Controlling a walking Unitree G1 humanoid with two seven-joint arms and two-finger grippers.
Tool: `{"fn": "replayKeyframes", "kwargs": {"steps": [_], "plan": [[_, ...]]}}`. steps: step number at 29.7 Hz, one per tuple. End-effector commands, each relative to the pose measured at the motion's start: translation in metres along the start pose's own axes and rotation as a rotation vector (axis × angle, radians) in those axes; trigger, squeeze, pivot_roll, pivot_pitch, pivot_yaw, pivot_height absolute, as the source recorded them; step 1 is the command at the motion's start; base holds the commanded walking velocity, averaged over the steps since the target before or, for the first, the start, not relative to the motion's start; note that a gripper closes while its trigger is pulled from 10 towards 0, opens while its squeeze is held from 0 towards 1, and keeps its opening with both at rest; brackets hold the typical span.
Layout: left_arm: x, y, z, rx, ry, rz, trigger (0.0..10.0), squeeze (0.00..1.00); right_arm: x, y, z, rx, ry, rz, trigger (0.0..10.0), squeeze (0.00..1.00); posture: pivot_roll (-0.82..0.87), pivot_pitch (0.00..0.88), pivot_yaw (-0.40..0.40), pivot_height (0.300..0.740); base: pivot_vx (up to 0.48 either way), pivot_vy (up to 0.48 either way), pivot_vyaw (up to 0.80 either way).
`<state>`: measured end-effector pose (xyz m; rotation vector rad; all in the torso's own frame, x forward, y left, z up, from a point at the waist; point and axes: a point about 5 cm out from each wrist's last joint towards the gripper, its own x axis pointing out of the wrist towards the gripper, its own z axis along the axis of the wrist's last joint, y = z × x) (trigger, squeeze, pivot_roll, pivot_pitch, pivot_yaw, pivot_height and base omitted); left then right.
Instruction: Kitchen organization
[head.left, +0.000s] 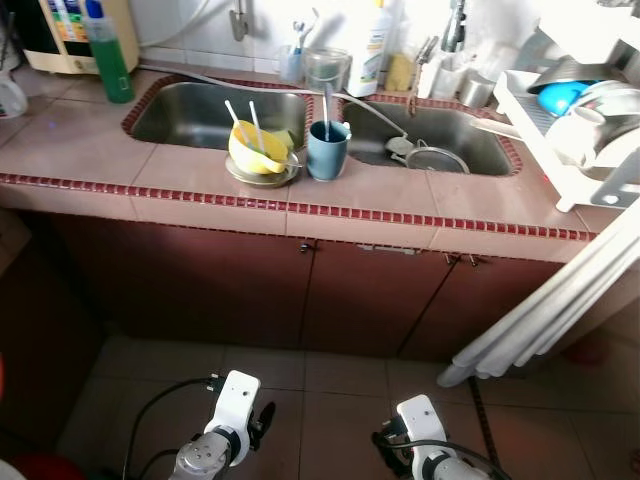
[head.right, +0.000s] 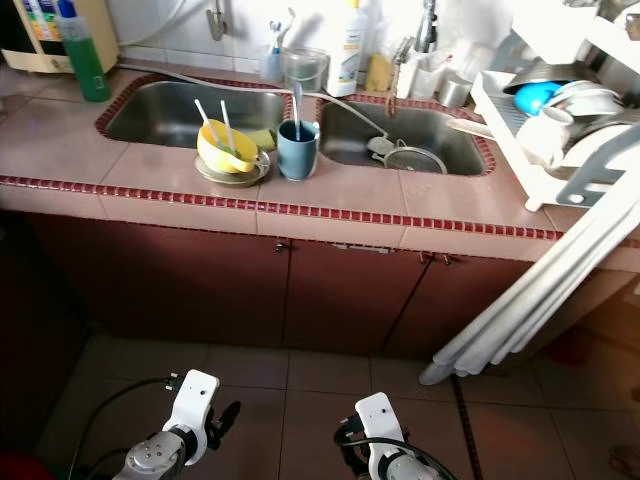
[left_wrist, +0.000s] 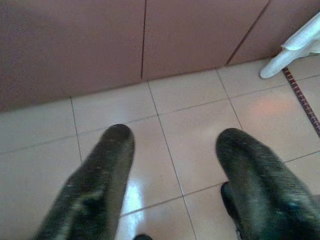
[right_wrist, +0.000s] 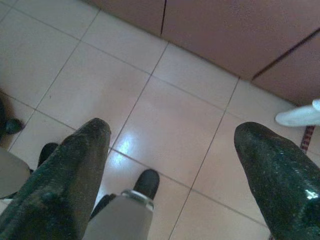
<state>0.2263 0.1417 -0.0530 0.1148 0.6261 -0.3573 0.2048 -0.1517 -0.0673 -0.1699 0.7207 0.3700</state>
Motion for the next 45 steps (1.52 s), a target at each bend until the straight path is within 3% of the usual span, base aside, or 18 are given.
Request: {"fn": "replayKeyframes", "kwargs": {"steps": [1,9,12,13,17,18,19,20,23,26,29,31,33,34,38,40,42,45], "plan": [[0.002,-0.001,0.006,0.003,-0.026,-0.007,10.0,1.0,0.0,-0.005,0.003,0.014,-0.022,-0.026,10.0,1.0,-0.14,0.045,-0.061,0.74,0.0,0.0,0.0],[0.005,-0.001,0.023,0.018,-0.126,-0.023,10.0,1.0,0.005,-0.006,0.032,-0.013,-0.158,-0.027,10.0,1.0,-0.14,0.041,-0.063,0.74,0.0,0.0,0.0],[0.005,0.0,0.039,0.049,-0.229,-0.005,10.0,1.0,0.007,-0.008,0.052,-0.029,-0.259,-0.025,10.0,1.0,-0.14,0.045,-0.067,0.74,0.0,0.0,0.0],[0.004,0.001,0.043,0.022,-0.265,-0.001,10.0,0.0,0.007,-0.01,0.06,-0.019,-0.303,-0.033,10.0,1.0,-0.14,0.047,-0.068,0.74,0.0,0.0,0.0],[0.002,0.006,0.05,-0.05,-0.321,0.036,10.0,0.0,0.007,-0.014,0.074,-0.001,-0.374,-0.039,10.0,1.0,-0.14,0.039,-0.078,0.74,0.0,0.0,0.0],[0.002,0.01,0.054,-0.062,-0.346,0.062,10.0,0.0,0.006,-0.015,0.08,-0.004,-0.407,-0.038,10.0,0.18,-0.14,0.042,-0.084,0.74,0.0,0.0,0.0],[0.001,0.012,0.057,-0.067,-0.362,0.079,10.0,0.0,0.005,-0.016,0.084,-0.007,-0.428,-0.036,10.0,0.18,-0.14,0.043,-0.085,0.74,0.0,0.0,0.0],[0.0,0.015,0.064,-0.081,-0.383,0.11,10.0,0.0,0.005,-0.019,0.093,0.027,-0.469,-0.048,10.0,0.0,-0.14,0.044,-0.088,0.74,0.0,0.0,0.0],[-0.002,0.017,0.072,-0.088,-0.431,0.126,10.0,0.0,0.004,-0.023,0.102,0.067,-0.515,-0.064,10.0,0.0,-0.14,0.046,-0.089,0.74,0.0,0.0,0.0],[-0.013,0.021,0.098,-0.153,-0.565,0.162,10.0,0.0,-0.003,-0.032,0.133,0.119,-0.651,-0.128,10.0,0.0,-0.14,0.052,-0.094,0.74,0.0,0.0,0.0],[-0.018,0.022,0.113,-0.199,-0.608,0.158,10.0,0.0,-0.007,-0.031,0.149,0.141,-0.711,-0.117,10.0,0.0,-0.14,0.053,-0.092,0.74,0.0,0.0,0.0],[-0.025,0.026,0.14,-0.257,-0.633,0.145,10.0,0.0,-0.017,-0.03,0.172,0.139,-0.804,-0.118,10.0,0.0,-0.13,0.052,-0.089,0.74,0.0,0.0,0.0],[-0.026,0.027,0.144,-0.267,-0.637,0.138,10.0,0.0,-0.019,-0.029,0.175,0.132,-0.816,-0.125,10.0,0.0,-0.13,0.052,-0.086,0.74,0.0,0.0,0.0],[-0.034,0.027,0.158,-0.21,-0.698,0.134,10.0,0.0,-0.024,-0.026,0.185,0.151,-0.867,-0.081,10.0,0.0,-0.13,0.053,-0.084,0.74,0.0,0.0,0.0],[-0.049,0.029,0.177,-0.185,-0.757,0.099,10.0,0.0,-0.037,-0.027,0.203,0.145,-0.934,-0.122,10.0,0.0,-0.14,0.042,-0.085,0.74,0.0,0.0,0.0],[-0.06,0.028,0.188,-0.07,-0.799,0.076,10.0,0.0,-0.049,-0.031,0.212,0.137,-0.967,-0.187,10.0,0.0,-0.14,0.042,-0.087,0.74,0.0,0.0,0.0],[-0.063,0.027,0.192,-0.074,-0.791,0.058,10.0,0.0,-0.056,-0.03,0.218,0.144,-0.997,-0.153,10.0,0.0,-0.14,0.04,-0.091,0.74,0.0,0.0,0.0],[-0.066,0.028,0.202,-0.103,-0.802,0.067,10.0,0.0,-0.064,-0.032,0.225,0.072,-1.006,-0.179,10.0,0.0,-0.14,0.033,-0.097,0.74,0.0,0.0,0.0]]}}
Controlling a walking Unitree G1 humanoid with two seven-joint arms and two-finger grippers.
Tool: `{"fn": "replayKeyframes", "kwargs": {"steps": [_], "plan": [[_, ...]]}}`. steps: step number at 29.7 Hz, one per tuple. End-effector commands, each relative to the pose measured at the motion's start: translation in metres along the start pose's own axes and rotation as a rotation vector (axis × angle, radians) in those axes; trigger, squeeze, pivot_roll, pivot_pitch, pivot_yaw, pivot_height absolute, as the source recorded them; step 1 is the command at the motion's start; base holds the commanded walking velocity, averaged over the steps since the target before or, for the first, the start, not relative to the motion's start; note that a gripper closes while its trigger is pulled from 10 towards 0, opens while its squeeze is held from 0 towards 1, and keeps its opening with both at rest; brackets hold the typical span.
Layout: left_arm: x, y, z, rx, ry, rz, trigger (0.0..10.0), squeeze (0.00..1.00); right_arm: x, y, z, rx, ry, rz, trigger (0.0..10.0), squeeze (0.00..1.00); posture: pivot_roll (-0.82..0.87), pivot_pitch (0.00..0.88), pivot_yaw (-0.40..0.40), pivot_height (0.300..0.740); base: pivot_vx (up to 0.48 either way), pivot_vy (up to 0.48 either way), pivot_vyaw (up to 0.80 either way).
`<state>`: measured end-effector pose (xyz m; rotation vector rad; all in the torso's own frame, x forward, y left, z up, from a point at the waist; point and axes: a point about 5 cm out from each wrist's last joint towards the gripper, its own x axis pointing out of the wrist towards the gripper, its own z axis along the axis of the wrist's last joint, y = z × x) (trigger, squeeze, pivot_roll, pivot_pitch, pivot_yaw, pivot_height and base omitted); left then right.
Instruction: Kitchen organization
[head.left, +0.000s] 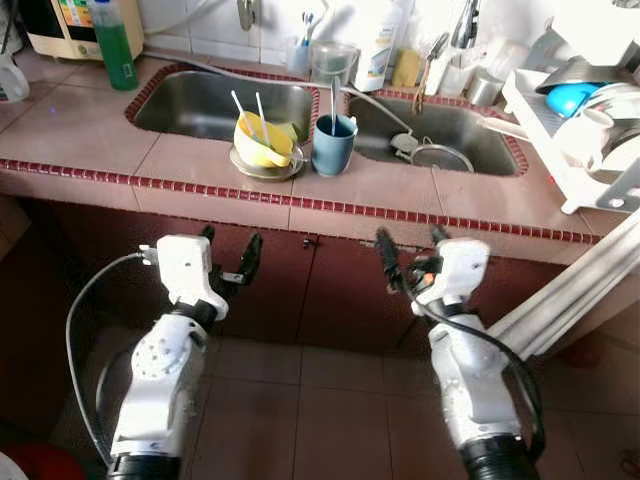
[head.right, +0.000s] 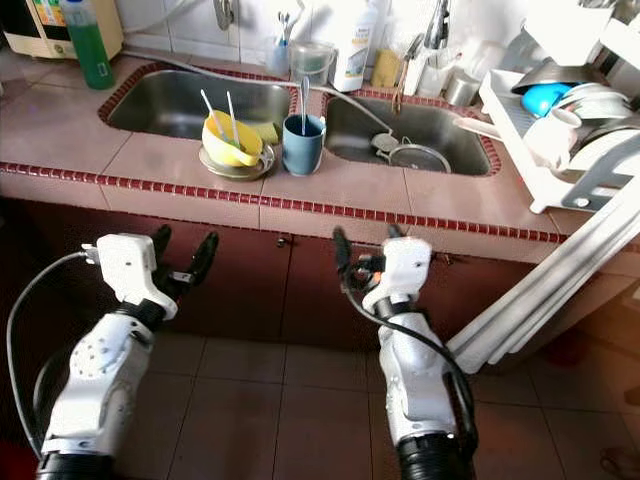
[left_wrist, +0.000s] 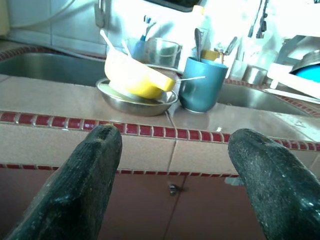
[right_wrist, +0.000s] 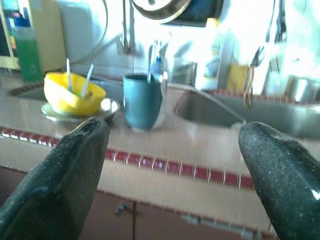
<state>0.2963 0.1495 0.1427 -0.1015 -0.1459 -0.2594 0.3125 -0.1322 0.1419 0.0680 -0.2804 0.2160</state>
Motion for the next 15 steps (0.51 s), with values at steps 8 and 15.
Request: {"fn": "replayKeyframes", "kwargs": {"steps": [8,15], "plan": [[0.005,-0.017,0.017,-0.028,-0.054,0.082,10.0,0.0,-0.003,-0.009,0.006,-0.033,0.081,-0.087,10.0,0.0,-0.17,0.0,-0.084,0.74,0.0,0.0,0.0],[0.012,-0.029,0.042,0.09,-0.106,-0.047,10.0,0.0,0.001,-0.003,0.023,-0.084,0.009,-0.006,10.0,0.0,-0.17,0.0,-0.084,0.74,0.0,0.0,0.0]]}}
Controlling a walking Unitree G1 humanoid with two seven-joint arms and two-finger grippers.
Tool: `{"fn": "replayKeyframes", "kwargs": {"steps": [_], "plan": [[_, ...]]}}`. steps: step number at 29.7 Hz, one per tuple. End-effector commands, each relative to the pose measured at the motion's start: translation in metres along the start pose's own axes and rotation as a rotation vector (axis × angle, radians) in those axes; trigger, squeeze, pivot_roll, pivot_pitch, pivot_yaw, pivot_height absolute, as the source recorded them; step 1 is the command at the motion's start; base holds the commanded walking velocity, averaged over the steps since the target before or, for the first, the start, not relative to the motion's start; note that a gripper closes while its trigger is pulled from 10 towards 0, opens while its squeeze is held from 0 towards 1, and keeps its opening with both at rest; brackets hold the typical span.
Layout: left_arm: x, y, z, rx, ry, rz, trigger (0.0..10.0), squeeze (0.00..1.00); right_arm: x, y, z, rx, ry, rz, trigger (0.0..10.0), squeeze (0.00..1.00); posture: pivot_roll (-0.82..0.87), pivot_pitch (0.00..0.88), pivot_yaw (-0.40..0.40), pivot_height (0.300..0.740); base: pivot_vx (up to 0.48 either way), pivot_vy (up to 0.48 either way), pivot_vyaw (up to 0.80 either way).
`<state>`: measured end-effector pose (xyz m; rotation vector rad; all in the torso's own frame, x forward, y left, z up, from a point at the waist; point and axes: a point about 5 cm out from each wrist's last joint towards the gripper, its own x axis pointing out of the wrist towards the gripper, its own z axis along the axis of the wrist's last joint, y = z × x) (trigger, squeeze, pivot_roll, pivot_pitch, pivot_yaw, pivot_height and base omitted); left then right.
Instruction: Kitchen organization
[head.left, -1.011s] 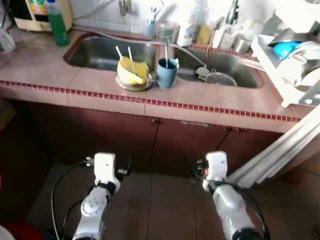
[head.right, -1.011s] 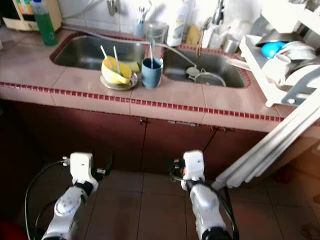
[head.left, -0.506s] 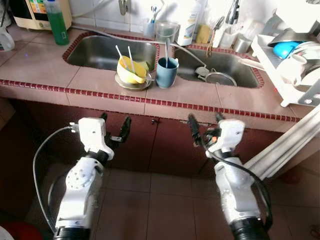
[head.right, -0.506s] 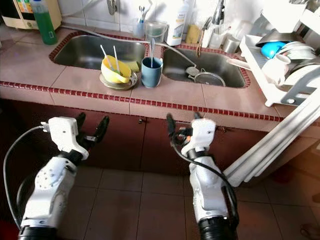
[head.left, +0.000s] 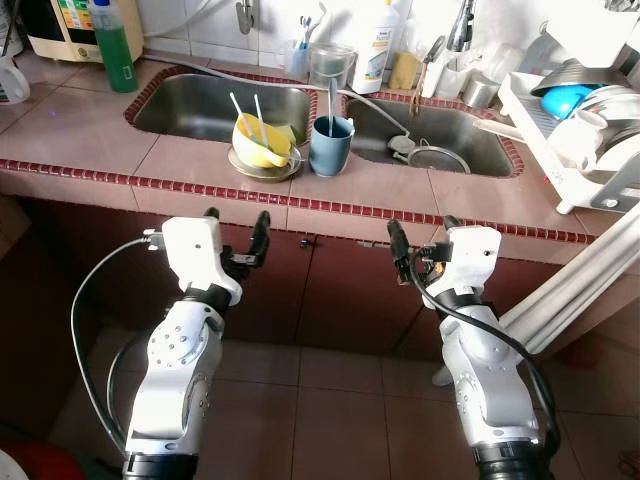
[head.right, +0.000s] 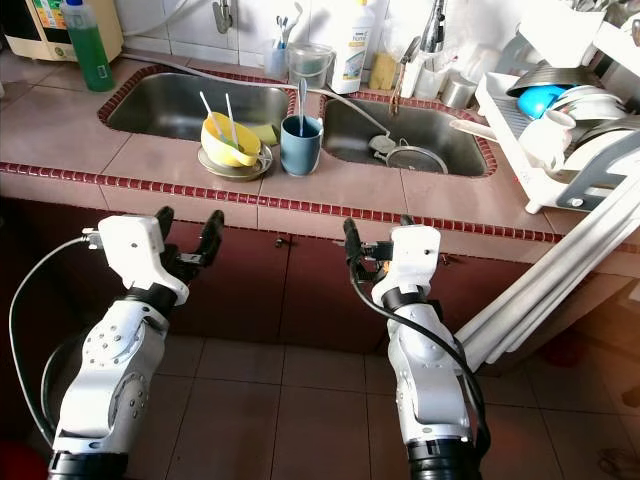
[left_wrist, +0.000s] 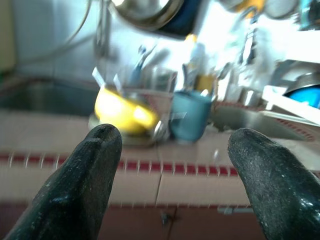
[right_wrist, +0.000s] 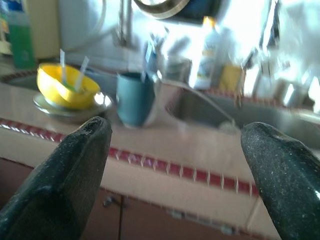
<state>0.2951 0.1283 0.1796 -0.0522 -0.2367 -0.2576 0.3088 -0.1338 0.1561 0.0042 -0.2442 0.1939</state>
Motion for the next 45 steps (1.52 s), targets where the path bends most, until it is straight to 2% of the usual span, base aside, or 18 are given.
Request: {"fn": "replayKeyframes", "kwargs": {"steps": [1,10,14,17,28,33,45], "plan": [[0.003,-0.004,0.01,0.036,-0.022,-0.054,10.0,0.0,0.0,-0.003,0.012,-0.022,-0.043,0.019,10.0,0.0,-0.18,0.0,-0.083,0.74,0.0,0.0,0.0],[0.005,0.004,0.017,0.05,-0.012,-0.054,10.0,0.0,0.001,-0.012,0.029,-0.063,-0.092,0.037,10.0,0.0,-0.19,0.004,-0.073,0.74,0.0,0.0,0.0],[0.006,0.002,0.024,0.051,-0.03,-0.074,10.0,0.0,0.004,-0.01,0.039,-0.071,-0.124,0.052,10.0,0.0,-0.18,0.016,-0.077,0.74,0.0,0.0,0.0],[-0.001,0.002,0.021,0.043,-0.029,-0.082,10.0,0.0,0.002,-0.006,0.044,-0.054,-0.15,0.067,10.0,0.0,-0.18,0.021,-0.078,0.74,0.0,0.0,0.0],[-0.01,0.01,0.004,0.03,-0.008,-0.01,10.0,0.0,-0.007,0.0,0.029,-0.06,-0.146,0.117,10.0,0.0,-0.16,0.029,-0.086,0.74,0.0,0.0,0.0],[-0.014,0.004,-0.016,0.04,0.033,-0.008,10.0,0.0,-0.015,-0.001,0.004,-0.102,-0.081,0.115,10.0,0.0,-0.15,0.032,-0.087,0.74,0.0,0.0,0.0],[-0.009,0.004,-0.014,0.048,0.041,-0.025,10.0,0.0,-0.011,-0.003,0.009,-0.1,-0.098,0.098,10.0,0.0,-0.16,0.036,-0.089,0.74,0.0,0.0,0.0]]}}
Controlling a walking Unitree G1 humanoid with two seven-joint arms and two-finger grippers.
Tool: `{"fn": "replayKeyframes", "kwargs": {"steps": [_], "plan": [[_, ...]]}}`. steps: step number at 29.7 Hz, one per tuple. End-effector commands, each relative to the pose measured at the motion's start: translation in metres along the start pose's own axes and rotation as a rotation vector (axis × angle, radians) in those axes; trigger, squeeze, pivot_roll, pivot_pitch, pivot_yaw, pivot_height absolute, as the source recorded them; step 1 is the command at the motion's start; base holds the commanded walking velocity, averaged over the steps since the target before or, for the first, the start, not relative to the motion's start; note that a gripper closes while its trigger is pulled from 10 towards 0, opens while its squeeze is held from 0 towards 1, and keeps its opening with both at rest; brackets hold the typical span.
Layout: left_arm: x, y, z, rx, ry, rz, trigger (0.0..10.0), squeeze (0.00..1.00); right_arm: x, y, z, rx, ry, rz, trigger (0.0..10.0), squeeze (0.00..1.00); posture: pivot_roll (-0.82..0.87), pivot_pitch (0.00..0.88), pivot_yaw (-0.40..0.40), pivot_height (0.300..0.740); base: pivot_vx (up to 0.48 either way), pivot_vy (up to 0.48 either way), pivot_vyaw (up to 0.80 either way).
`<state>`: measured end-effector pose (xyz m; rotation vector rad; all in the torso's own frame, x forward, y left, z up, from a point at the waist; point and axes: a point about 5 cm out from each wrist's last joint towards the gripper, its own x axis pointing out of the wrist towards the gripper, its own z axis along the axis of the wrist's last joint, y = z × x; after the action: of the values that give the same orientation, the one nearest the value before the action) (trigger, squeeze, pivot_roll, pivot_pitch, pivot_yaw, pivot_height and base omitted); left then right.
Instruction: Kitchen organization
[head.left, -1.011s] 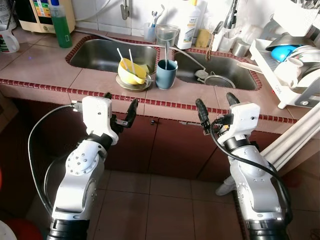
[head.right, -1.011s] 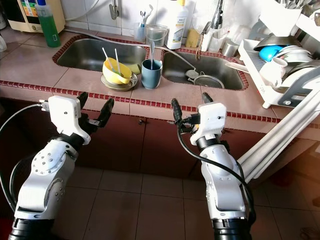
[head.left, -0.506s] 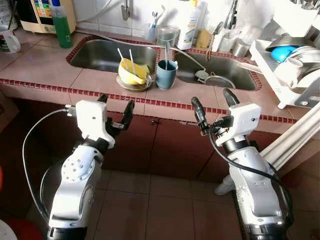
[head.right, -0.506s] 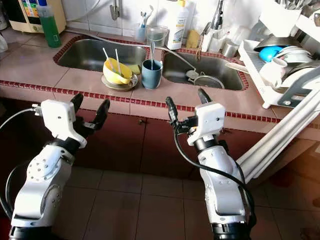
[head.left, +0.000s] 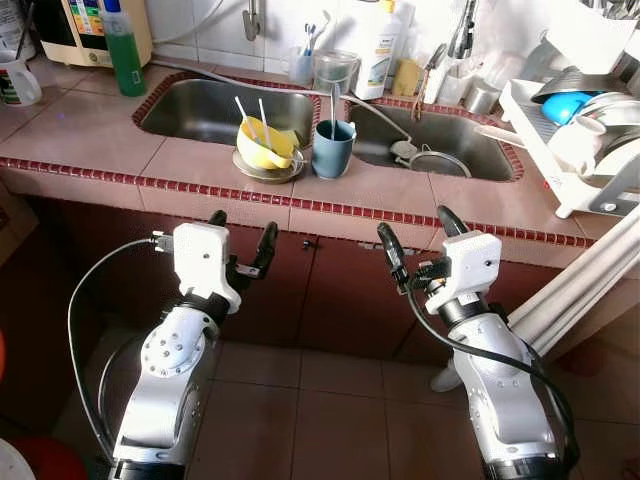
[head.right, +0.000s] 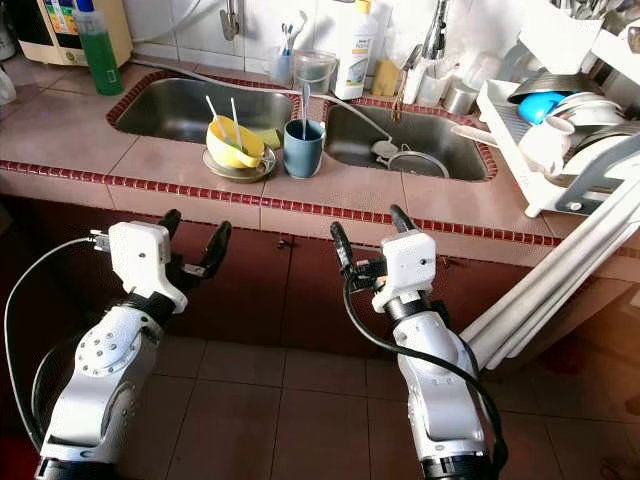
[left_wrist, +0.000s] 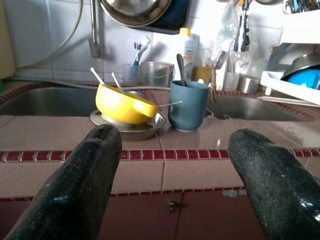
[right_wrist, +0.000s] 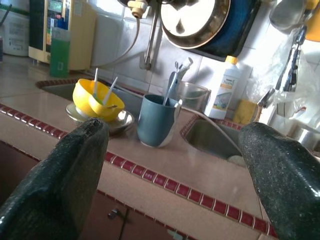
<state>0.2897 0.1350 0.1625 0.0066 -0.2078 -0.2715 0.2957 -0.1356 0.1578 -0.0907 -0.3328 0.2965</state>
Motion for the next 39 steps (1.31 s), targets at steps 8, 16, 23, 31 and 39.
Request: {"fn": "replayKeyframes", "kwargs": {"steps": [8,16,23,31,39], "plan": [[0.0045,0.0011,0.0081,-0.009,-0.023,-0.013,10.0,0.0,0.0038,-0.0039,0.0062,-0.015,-0.041,-0.008,10.0,0.0,-0.15,0.032,-0.094,0.74,0.0,0.0,0.0],[0.0046,0.0001,0.0094,-0.012,-0.028,-0.034,10.0,0.0,0.0039,-0.0031,0.0063,-0.011,-0.046,-0.004,10.0,0.0,-0.16,0.034,-0.089,0.74,0.098,0.0,0.0],[0.0042,-0.0014,0.0092,-0.02,-0.023,-0.043,10.0,0.0,0.0026,-0.0028,0.0066,-0.014,-0.048,-0.005,10.0,0.0,-0.16,0.042,-0.088,0.74,0.272,0.0,0.0],[0.0032,-0.0011,0.009,-0.026,-0.019,-0.045,10.0,0.0,0.002,-0.0027,0.0056,-0.013,-0.046,-0.003,10.0,0.0,-0.15,0.042,-0.086,0.74,0.299,0.0,0.0],[0.0039,0.0013,0.0108,-0.027,-0.021,-0.034,10.0,0.0,0.004,-0.0031,0.0059,-0.013,-0.048,-0.005,10.0,0.0,-0.15,0.047,-0.088,0.74,0.311,0.0,0.0]]}}
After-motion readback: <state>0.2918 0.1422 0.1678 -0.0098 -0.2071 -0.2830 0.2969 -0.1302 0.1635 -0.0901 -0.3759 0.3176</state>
